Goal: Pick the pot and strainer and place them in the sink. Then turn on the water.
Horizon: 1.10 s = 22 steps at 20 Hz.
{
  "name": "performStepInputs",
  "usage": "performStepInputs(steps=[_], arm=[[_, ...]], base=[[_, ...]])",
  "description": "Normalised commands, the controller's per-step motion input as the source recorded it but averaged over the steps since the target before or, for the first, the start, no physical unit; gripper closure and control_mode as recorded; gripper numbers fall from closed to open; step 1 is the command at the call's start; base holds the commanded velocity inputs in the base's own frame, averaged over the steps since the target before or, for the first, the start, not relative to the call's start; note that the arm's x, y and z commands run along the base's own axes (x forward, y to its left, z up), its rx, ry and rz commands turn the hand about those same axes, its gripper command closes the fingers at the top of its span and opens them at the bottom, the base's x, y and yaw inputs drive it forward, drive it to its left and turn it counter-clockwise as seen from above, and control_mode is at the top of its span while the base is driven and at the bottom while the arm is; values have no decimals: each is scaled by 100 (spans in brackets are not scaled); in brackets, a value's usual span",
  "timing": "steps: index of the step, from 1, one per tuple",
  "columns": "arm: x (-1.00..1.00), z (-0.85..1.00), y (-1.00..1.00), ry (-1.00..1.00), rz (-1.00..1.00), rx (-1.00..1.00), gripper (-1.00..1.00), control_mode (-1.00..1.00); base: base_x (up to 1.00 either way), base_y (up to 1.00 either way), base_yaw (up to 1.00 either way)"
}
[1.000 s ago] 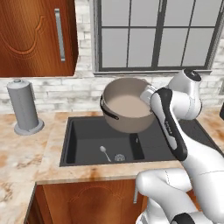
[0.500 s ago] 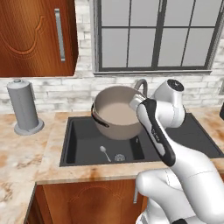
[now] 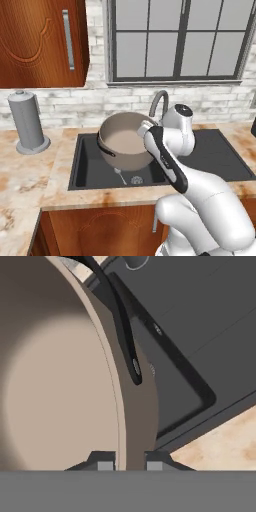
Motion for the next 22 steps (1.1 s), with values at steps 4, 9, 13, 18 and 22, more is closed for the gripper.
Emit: performStepInputs(steps=[4, 9, 13, 18, 22], arm=[[28, -36, 21, 13, 0, 4, 100, -100], [45, -22, 35, 14, 0, 0, 100, -100], [51, -6, 31, 13, 0, 0, 100, -100], [46, -6, 22, 10, 0, 0, 100, -100], [39, -14, 3, 7, 0, 0, 100, -100]], base=[[0, 0, 0], [0, 0, 0], [0, 0, 0], [0, 0, 0], [0, 0, 0]])
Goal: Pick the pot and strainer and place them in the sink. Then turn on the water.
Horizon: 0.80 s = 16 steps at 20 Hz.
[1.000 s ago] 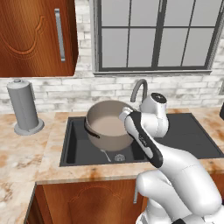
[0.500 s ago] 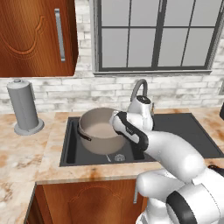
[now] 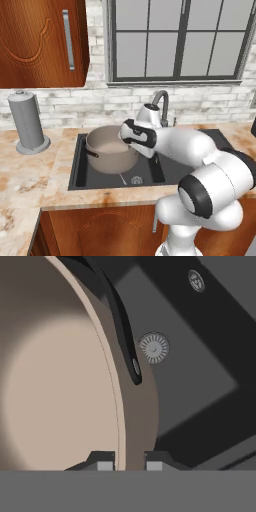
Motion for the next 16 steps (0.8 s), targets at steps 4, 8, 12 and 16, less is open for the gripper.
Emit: performStepInputs(steps=[4, 8, 12, 16], arm=[[31, -17, 0, 3, 0, 0, 100, -100], [23, -29, 0, 0, 0, 0, 100, -100], [20, -36, 0, 0, 0, 0, 100, -100], [13, -40, 0, 0, 0, 0, 100, -100]], base=[[0, 0, 0], [0, 0, 0], [0, 0, 0], [0, 0, 0]])
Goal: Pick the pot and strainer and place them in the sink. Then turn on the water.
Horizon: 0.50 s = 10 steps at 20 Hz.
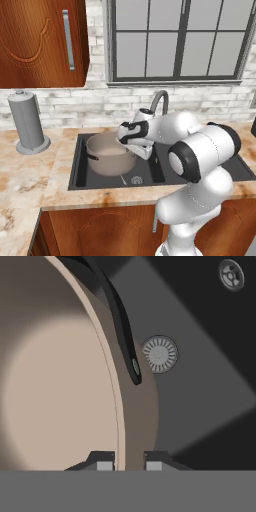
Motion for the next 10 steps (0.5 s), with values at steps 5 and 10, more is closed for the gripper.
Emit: performStepInputs(steps=[5, 10], arm=[[5, -40, 0, 0, 0, 0, 100, -100], [8, -32, 0, 0, 0, 0, 100, -100]], base=[[0, 0, 0], [0, 0, 0]])
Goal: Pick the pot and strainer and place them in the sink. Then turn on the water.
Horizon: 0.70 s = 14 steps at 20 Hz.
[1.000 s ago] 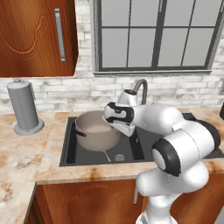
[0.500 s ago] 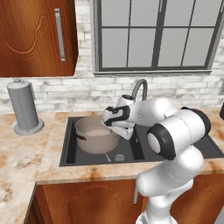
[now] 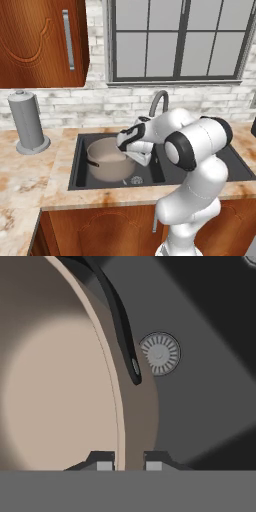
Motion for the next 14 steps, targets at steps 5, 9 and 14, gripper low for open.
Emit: performStepInputs(steps=[5, 9, 14], arm=[[14, -26, 0, 0, 0, 0, 100, -100], [11, -15, 1, 0, 0, 0, 100, -100], [12, -12, 14, 0, 0, -2, 100, -100]], base=[[0, 0, 0], [0, 0, 0], [0, 0, 0]])
